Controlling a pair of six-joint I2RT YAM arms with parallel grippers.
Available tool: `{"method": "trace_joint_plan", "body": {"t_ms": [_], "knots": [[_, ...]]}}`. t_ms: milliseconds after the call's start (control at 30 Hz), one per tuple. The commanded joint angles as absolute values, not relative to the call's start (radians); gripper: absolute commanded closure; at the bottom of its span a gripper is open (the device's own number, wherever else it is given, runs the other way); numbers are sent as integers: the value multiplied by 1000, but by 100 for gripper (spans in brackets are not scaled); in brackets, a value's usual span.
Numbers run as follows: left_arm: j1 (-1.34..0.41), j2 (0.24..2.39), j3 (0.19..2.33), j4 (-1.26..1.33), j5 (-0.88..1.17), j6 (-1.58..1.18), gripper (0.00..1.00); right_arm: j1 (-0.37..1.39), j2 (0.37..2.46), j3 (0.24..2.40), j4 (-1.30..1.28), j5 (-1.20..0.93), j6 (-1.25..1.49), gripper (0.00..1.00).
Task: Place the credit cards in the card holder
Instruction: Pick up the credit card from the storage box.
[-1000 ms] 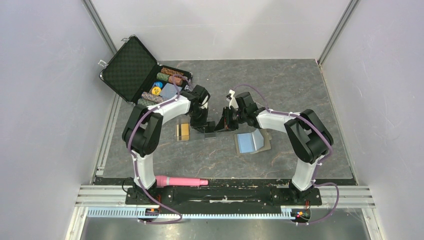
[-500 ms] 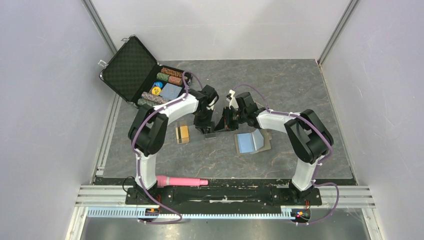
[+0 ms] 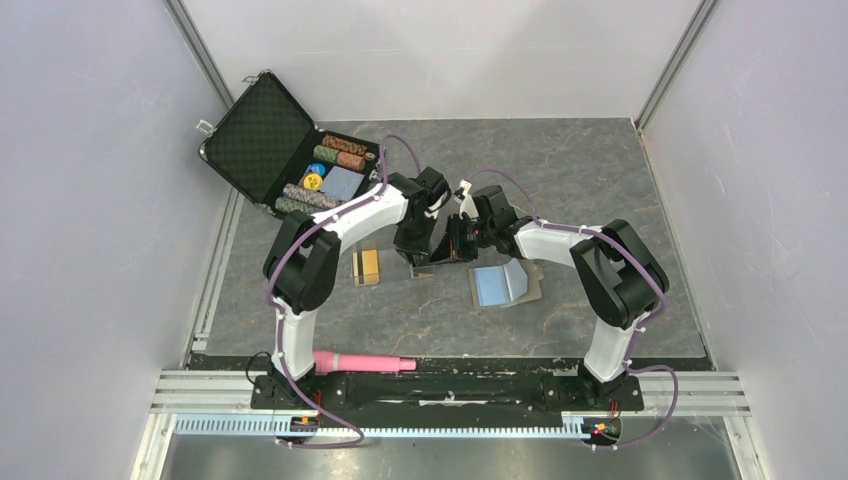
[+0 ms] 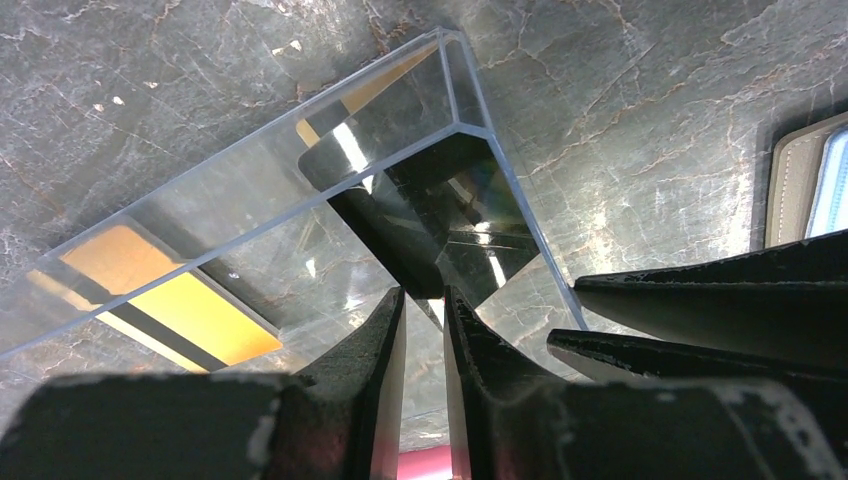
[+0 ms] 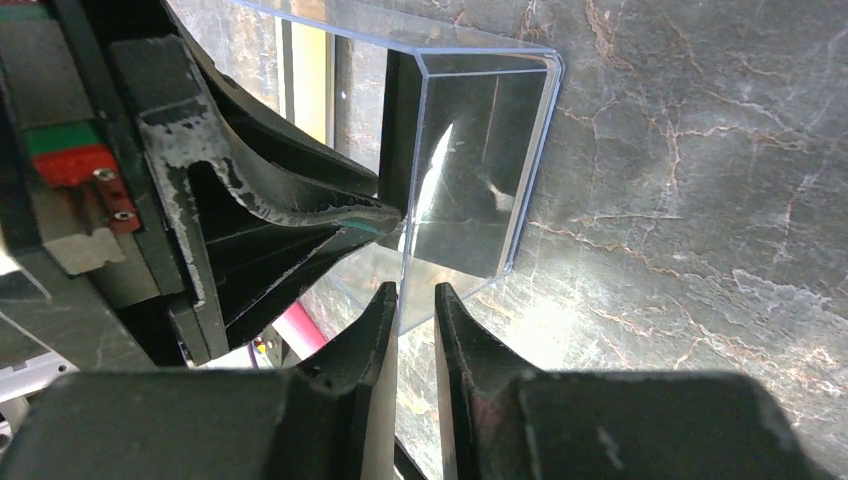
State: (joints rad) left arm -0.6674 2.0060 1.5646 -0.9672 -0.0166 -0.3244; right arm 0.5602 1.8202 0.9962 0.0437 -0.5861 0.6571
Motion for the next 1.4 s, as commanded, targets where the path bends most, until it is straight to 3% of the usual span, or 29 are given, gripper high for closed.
{"method": "trace_joint_plan", "body": {"t_ms": [0,700,1367], "knots": [[-674,1980,1595,-883,45,-333,75,569,1794,970,20,-597,638,94],[-603,1917,1429,-689,241,-463,74,569,1785,965,20,-597,635,94],[-571,1845,1348,-576,288,-502,73,569,1784,965,16,-592,636,94]]}}
